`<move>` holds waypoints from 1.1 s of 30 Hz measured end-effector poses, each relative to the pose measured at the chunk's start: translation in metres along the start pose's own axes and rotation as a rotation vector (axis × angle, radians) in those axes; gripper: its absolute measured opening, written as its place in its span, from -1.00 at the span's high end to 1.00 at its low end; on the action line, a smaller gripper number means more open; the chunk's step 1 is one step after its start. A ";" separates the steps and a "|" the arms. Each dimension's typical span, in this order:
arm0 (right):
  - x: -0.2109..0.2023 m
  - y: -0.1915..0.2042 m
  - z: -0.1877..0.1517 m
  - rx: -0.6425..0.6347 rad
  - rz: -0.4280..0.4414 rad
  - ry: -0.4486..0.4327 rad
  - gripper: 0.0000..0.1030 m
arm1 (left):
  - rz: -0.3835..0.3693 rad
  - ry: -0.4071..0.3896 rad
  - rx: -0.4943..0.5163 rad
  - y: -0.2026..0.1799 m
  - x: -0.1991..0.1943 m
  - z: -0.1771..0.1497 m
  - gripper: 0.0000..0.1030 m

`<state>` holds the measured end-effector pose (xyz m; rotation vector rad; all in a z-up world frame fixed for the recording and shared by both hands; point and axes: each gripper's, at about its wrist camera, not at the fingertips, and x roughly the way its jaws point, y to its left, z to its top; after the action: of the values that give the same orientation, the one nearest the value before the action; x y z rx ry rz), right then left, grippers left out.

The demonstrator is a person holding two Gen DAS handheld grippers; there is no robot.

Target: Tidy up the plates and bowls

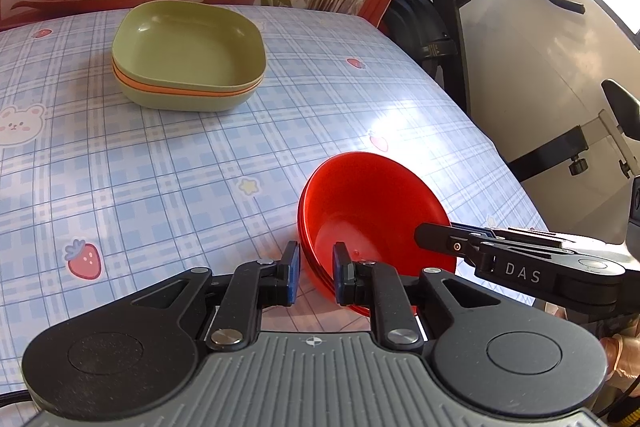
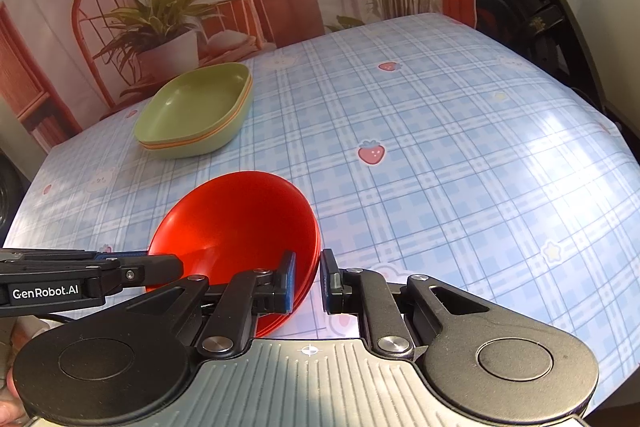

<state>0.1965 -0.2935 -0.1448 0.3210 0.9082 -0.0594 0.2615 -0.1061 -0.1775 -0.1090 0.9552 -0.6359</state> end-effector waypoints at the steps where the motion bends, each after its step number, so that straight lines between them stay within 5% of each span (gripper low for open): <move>1: 0.000 0.000 0.000 0.000 0.000 0.000 0.75 | -0.002 0.002 0.000 0.000 0.001 -0.001 0.65; 33: -0.001 0.004 0.003 0.004 0.013 -0.009 0.81 | -0.004 0.017 0.002 0.002 0.009 -0.007 0.59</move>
<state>0.1990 -0.2902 -0.1414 0.3298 0.8972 -0.0510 0.2602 -0.1083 -0.1887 -0.1041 0.9714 -0.6421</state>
